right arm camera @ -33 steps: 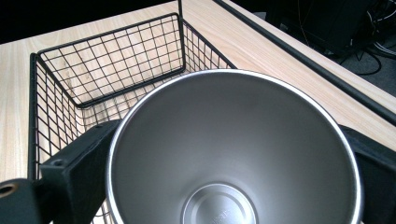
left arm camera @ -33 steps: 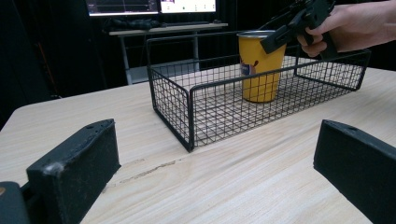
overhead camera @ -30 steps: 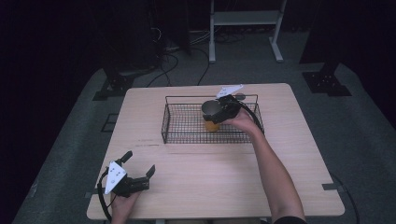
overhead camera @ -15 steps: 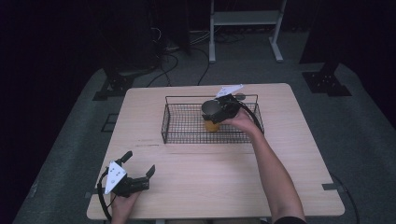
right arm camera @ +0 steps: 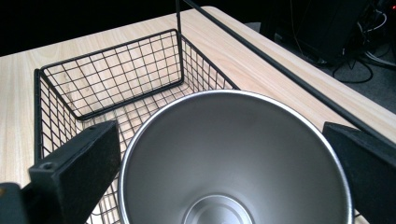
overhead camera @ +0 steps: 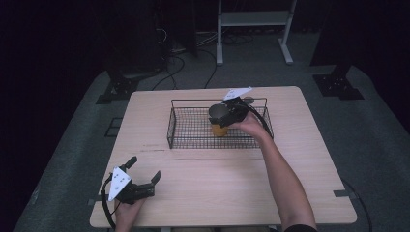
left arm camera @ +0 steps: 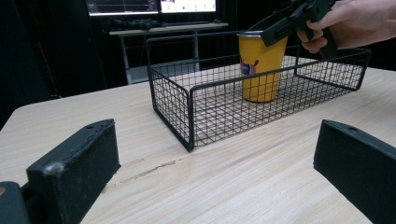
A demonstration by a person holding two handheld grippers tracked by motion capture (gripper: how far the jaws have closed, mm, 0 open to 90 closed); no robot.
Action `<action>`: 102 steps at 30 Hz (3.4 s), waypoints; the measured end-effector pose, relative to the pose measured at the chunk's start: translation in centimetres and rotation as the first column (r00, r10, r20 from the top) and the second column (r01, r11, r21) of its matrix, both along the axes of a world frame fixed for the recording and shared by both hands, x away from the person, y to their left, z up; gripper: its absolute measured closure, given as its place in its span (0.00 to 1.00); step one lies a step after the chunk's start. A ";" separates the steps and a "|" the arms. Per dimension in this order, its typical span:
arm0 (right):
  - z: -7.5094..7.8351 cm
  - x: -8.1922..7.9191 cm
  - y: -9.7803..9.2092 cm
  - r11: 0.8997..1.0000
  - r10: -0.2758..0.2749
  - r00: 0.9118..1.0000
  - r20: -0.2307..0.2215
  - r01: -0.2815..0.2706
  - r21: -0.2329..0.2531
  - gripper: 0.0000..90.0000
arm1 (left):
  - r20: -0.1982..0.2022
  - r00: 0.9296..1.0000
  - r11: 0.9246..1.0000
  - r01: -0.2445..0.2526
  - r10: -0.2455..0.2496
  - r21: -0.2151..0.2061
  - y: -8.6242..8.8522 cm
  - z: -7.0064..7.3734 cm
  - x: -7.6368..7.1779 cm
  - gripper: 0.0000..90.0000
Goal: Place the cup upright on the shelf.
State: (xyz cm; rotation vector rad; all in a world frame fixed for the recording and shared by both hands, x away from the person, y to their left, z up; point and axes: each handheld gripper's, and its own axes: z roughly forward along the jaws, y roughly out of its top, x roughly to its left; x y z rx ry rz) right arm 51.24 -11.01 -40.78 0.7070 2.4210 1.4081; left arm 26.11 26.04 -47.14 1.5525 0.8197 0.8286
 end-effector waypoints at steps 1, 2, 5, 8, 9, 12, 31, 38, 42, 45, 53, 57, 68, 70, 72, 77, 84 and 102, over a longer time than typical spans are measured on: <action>0.1 0.0 0.0 1.000 -0.002 1.000 0.003 0.002 0.003 0.00 | 0.000 1.000 1.000 0.000 0.000 0.000 0.0 0.0 0.0 0.00; 0.1 0.0 -0.1 1.000 -0.004 1.000 0.005 0.004 0.007 0.00 | 0.000 1.000 1.000 0.000 0.000 -0.001 0.0 0.0 0.0 0.00; 0.4 -0.1 -0.2 1.000 -0.006 1.000 0.010 0.005 0.017 0.00 | -0.001 1.000 1.000 -0.001 0.001 0.001 0.0 0.0 0.0 0.00; 0.7 -0.1 -0.3 0.999 -0.002 1.000 0.016 0.001 0.033 0.00 | -0.001 1.000 1.000 -0.002 0.002 0.001 0.0 0.0 0.0 0.00; 0.8 -0.1 -0.3 0.999 0.000 1.000 0.016 -0.001 0.037 0.00 | -0.003 1.000 1.000 -0.003 0.003 0.001 0.0 0.0 0.1 0.00; 1.1 -0.3 -0.4 0.999 0.008 1.000 0.021 -0.009 0.049 0.00 | -0.003 1.000 1.000 -0.004 0.004 0.000 0.0 0.0 0.1 0.00; 2.9 -2.0 -1.1 0.997 0.033 0.999 0.043 -0.036 0.074 0.00 | 0.002 1.000 1.000 -0.002 0.002 0.003 -0.1 0.0 0.0 0.00; 3.5 -2.6 -1.5 0.995 0.044 0.998 0.053 -0.048 0.089 0.00 | 0.003 1.000 1.000 -0.002 0.001 0.005 -0.1 0.0 0.0 0.00; 3.7 -3.1 -2.0 0.995 0.046 0.997 0.056 -0.051 0.087 0.00 | 0.003 1.000 1.000 -0.003 0.003 0.005 -0.1 0.0 0.0 0.00; 3.8 -3.4 -2.6 0.995 0.041 0.998 0.055 -0.046 0.093 0.00 | 0.002 1.000 1.000 -0.003 0.003 0.006 -0.1 0.0 0.0 0.00; 3.8 -3.9 -3.9 0.994 0.029 0.999 0.044 -0.034 0.106 0.00 | 0.001 1.000 1.000 -0.002 0.002 0.005 -0.1 0.0 0.0 0.00; 3.9 -4.2 -4.3 0.994 0.034 0.999 0.035 -0.037 0.100 0.00 | 0.001 1.000 1.000 -0.002 0.002 0.006 -0.1 0.0 0.0 0.00; 4.3 -5.4 -4.9 0.993 0.050 0.998 0.050 -0.054 0.100 0.00 | 0.001 1.000 1.000 -0.001 0.001 0.007 -0.1 0.0 0.0 0.00; 4.1 -5.8 -5.1 0.993 0.053 0.997 0.048 -0.058 0.106 0.00 | 0.001 1.000 1.000 -0.001 0.001 0.007 -0.1 0.0 0.0 0.00; 3.9 -6.1 -5.4 0.993 0.056 0.998 0.039 -0.060 0.100 0.00 | 0.001 1.000 1.000 -0.001 0.001 0.007 -0.1 0.0 0.0 0.00; 3.6 -6.8 -6.1 0.992 0.055 0.998 0.041 -0.060 0.110 0.00 | 0.001 1.000 1.000 -0.002 0.002 0.008 -0.1 0.0 0.0 0.00; 3.4 -7.7 -7.1 0.992 0.049 0.998 0.038 -0.053 0.113 0.00 | 0.001 1.000 1.000 -0.002 0.002 0.009 -0.1 0.0 0.0 0.00; 2.4 -10.5 -9.0 0.992 0.066 0.997 0.034 -0.069 0.103 0.00 | 0.001 1.000 1.000 -0.002 0.002 0.013 -0.2 0.0 0.0 0.00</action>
